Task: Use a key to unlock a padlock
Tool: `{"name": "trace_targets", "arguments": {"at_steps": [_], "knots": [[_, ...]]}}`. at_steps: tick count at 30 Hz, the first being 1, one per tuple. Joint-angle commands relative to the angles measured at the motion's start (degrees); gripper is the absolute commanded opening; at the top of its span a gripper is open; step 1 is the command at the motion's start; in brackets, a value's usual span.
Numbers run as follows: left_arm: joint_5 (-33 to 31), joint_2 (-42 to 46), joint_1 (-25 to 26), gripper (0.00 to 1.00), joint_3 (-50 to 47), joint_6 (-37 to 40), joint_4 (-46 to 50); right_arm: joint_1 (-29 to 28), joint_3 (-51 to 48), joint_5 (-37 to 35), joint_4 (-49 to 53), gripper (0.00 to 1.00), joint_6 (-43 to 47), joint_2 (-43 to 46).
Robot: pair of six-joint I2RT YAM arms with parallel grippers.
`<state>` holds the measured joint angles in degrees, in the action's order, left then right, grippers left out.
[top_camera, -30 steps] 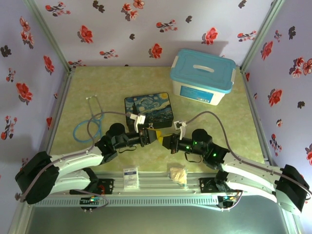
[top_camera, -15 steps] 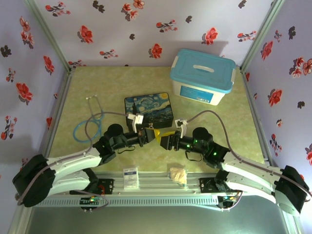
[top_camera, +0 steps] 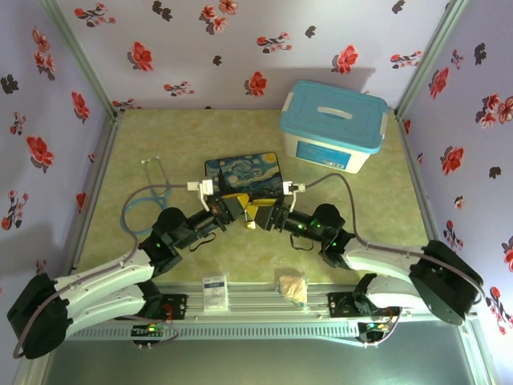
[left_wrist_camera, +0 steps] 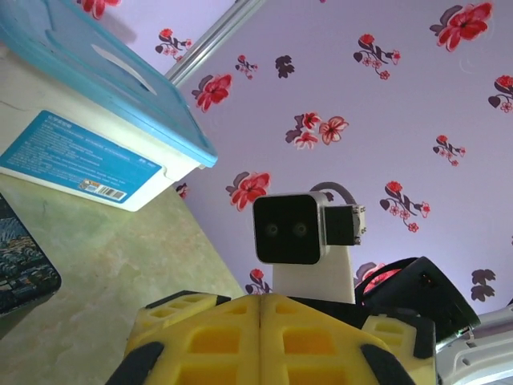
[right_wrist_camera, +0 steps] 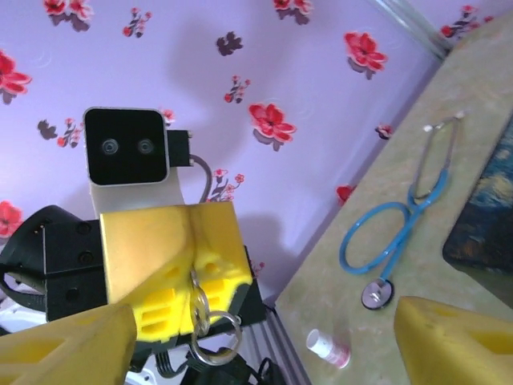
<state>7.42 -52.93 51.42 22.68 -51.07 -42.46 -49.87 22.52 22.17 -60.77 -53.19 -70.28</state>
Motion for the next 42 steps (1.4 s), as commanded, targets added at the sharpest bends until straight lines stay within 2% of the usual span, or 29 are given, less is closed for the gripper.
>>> {"name": "trace_targets", "arguments": {"at_steps": [1, 4, 7, 20, 26, 28, 34, 35, 39, 42], "knots": [[-2.1, 1.4, -0.5, 0.00, 1.2, -0.3, -2.5, 0.3, 2.9, 4.1, -10.0, 0.67, -2.6, -2.0], [-3.4, 2.5, -0.9, 0.00, 0.5, -0.4, -2.1, 0.2, 2.5, 3.8, -9.0, 0.52, -1.9, -1.7], [-4.9, 3.2, -1.1, 0.00, -0.2, -0.7, -2.6, 0.3, 2.3, 3.2, -8.0, 0.49, -1.5, -1.3], [-4.0, 1.1, -1.2, 0.00, -0.2, -2.0, -4.7, 0.2, 4.3, 6.0, -13.4, 0.46, -3.0, -6.1], [-3.1, 0.3, -1.2, 0.00, 0.9, -1.2, -3.9, 0.2, 5.0, 6.2, -14.8, 0.30, -3.1, -7.4], [-3.3, 0.3, -1.4, 0.00, 0.8, -1.1, -3.7, 0.2, 4.6, 6.0, -13.7, 0.22, -2.5, -7.0], [-3.2, 0.2, -1.7, 0.00, 0.5, -1.1, -3.8, 0.2, 3.2, 4.7, -13.4, 0.13, -2.1, -6.9], [-3.3, 0.1, -1.8, 0.00, 0.5, -1.2, -3.8, 0.2, 3.3, 4.9, -13.5, 0.07, -2.1, -7.0], [-3.2, 0.2, -1.8, 0.00, 0.4, -1.4, -4.0, 0.2, 3.0, 4.3, -13.7, 0.00, -2.0, -7.3], [-3.4, 0.2, -2.3, 0.00, -0.1, -1.7, -3.9, 0.2, 2.5, 3.7, -13.2, 0.00, -1.7, -7.0]]}}
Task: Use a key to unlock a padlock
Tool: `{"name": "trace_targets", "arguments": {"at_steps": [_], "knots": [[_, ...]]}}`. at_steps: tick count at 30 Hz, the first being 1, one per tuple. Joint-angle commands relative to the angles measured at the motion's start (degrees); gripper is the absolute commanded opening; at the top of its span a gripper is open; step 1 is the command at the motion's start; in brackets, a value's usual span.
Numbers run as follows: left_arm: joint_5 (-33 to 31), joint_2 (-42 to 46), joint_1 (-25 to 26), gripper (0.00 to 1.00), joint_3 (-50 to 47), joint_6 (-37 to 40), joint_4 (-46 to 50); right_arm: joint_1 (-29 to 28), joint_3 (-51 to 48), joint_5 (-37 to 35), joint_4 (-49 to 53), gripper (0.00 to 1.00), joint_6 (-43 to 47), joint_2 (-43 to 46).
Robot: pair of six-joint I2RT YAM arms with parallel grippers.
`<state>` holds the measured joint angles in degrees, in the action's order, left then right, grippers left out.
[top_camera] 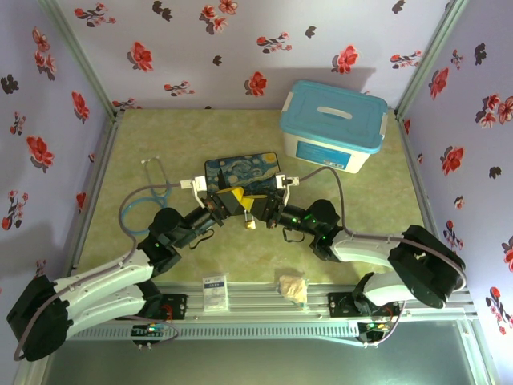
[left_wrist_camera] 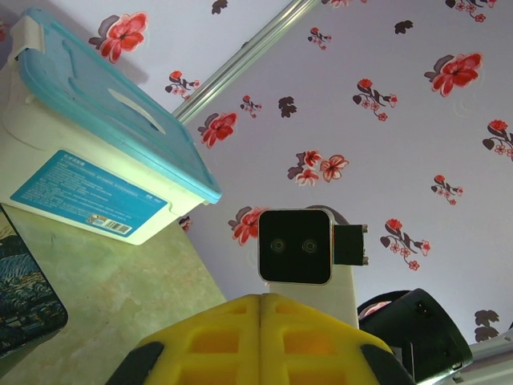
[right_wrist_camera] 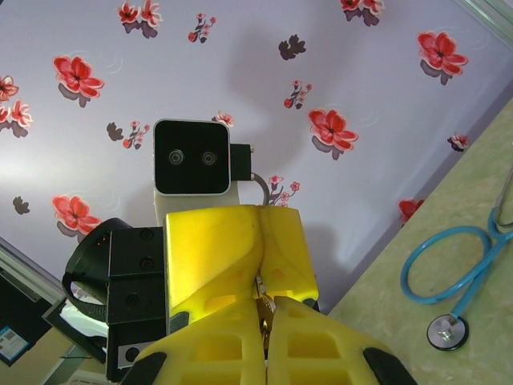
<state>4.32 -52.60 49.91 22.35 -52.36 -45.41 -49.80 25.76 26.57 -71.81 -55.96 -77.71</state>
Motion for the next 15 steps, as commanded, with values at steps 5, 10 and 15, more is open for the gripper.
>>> {"name": "trace_targets", "arguments": {"at_steps": [5, 10, 15], "knots": [[-1.1, 0.4, -2.5, 0.20, -0.9, -1.0, 0.2, 0.1, -2.2, -3.3, 2.6, 0.00, 3.1, 2.2], [-2.6, 2.0, -5.4, 0.49, -1.0, -2.2, 8.2, 0.2, -3.3, -8.3, 12.3, 0.00, 6.4, 5.5], [-2.7, 0.9, -5.4, 0.61, 6.9, 3.9, 32.8, 0.2, -0.6, -15.7, 32.7, 0.00, 11.0, 9.0]]}}
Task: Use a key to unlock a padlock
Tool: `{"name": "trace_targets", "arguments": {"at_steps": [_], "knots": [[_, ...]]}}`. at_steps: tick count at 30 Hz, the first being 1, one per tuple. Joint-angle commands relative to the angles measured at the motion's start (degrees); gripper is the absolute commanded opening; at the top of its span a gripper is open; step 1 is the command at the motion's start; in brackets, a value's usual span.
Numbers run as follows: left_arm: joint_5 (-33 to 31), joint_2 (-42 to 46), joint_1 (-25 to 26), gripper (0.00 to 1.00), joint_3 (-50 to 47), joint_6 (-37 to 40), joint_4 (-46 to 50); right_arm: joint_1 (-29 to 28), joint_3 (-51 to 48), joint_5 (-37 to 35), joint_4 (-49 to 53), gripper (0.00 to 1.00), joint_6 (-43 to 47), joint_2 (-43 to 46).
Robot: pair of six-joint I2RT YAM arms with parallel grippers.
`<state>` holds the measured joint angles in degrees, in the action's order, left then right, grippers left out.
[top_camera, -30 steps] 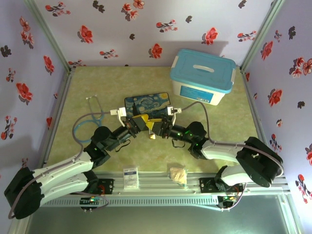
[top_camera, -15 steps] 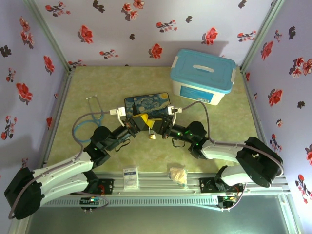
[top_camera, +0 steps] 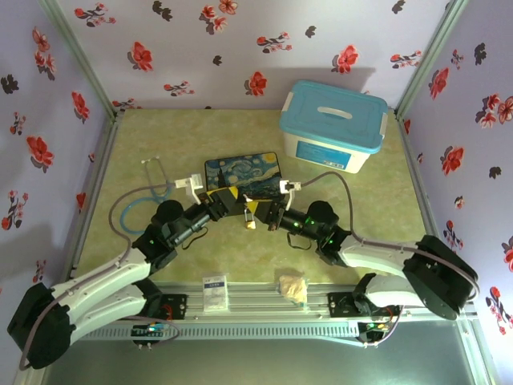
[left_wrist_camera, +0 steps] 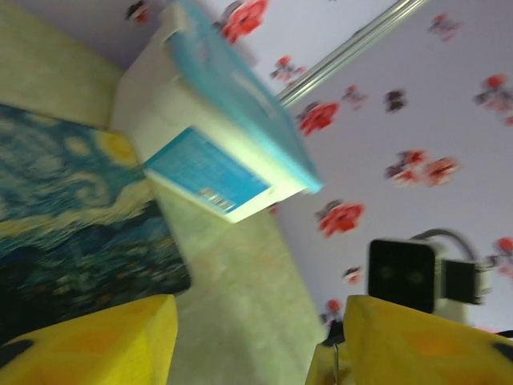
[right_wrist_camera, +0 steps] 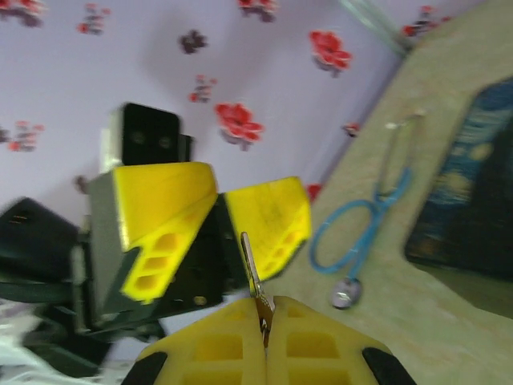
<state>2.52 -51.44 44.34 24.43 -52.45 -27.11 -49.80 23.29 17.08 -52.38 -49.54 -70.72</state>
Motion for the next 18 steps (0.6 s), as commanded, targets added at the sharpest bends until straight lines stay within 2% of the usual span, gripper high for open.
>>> {"name": "trace_targets", "arguments": {"at_steps": [1, 4, 7, 14, 18], "knots": [[-1.0, -0.9, 0.6, 0.64, 6.0, 4.8, 17.5, 0.2, 1.9, -8.3, 16.9, 0.00, 5.1, 2.9], [-1.1, -2.8, 1.7, 0.71, 5.4, 4.3, 20.0, 0.3, 1.7, -15.8, 26.3, 0.00, 6.0, 5.7], [-3.9, -5.8, 2.9, 0.69, 3.1, 1.9, 19.9, 0.2, 1.8, -19.8, 34.1, 0.00, 7.2, 7.4], [-3.9, -20.6, 5.6, 0.64, 3.1, 3.0, 13.0, 0.3, -1.0, -22.5, 36.8, 0.00, 6.9, 9.9], [-5.9, -26.9, 5.8, 0.55, 4.8, 4.3, 11.8, 0.3, -2.0, -22.9, 37.1, 0.00, 6.3, 10.6]]}}
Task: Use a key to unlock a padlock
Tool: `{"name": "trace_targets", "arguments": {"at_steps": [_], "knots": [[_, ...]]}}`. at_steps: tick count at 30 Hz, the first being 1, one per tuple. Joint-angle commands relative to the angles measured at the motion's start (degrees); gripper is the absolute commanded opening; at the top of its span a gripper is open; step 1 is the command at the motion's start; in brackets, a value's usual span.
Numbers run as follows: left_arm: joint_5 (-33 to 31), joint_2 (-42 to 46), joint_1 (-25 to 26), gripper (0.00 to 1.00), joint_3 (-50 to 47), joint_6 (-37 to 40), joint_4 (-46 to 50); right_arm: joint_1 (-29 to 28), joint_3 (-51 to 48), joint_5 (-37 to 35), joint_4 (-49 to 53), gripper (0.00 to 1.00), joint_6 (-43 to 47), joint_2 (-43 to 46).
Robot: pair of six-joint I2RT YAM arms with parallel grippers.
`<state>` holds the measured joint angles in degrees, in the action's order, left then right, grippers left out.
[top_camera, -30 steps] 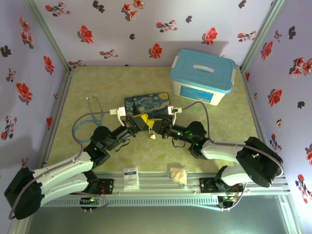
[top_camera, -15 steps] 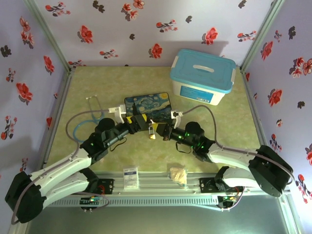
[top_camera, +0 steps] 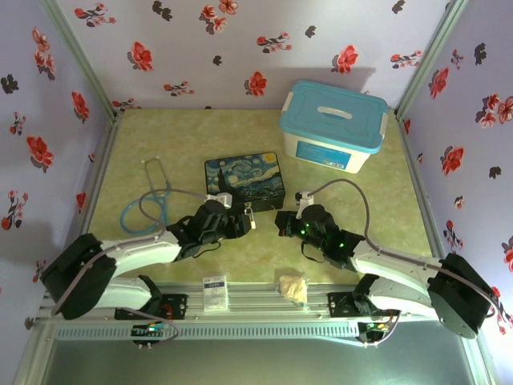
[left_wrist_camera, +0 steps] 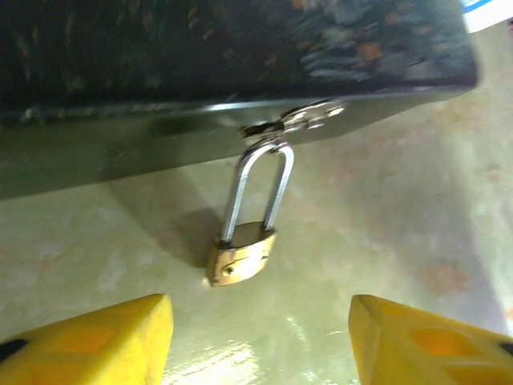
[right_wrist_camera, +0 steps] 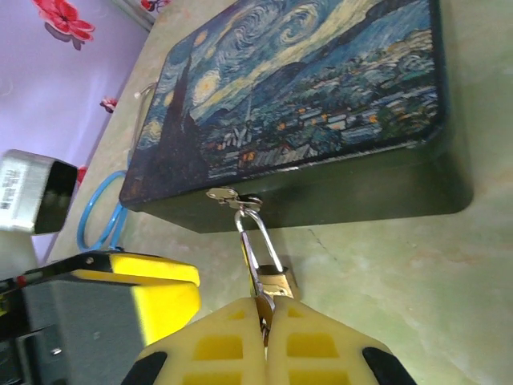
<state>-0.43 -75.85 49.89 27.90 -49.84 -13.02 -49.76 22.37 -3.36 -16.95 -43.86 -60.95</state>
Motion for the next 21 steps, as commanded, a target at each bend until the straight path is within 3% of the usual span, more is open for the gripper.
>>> {"name": "trace_targets", "arguments": {"at_steps": [1, 9, 21], "knots": [[-4.0, -4.0, 0.3, 0.55, 1.4, 1.6, -2.7, 0.3, -1.4, -2.5, 1.6, 0.00, 0.5, 0.9], [-5.7, -11.2, 1.1, 0.52, 3.0, 4.2, -8.2, 0.3, -1.9, -2.5, 0.6, 0.00, 0.5, 0.7], [-2.3, -18.2, 1.3, 0.43, 5.3, 5.2, -12.9, 0.3, -2.3, -2.7, 1.6, 0.00, 1.0, 0.8]]}}
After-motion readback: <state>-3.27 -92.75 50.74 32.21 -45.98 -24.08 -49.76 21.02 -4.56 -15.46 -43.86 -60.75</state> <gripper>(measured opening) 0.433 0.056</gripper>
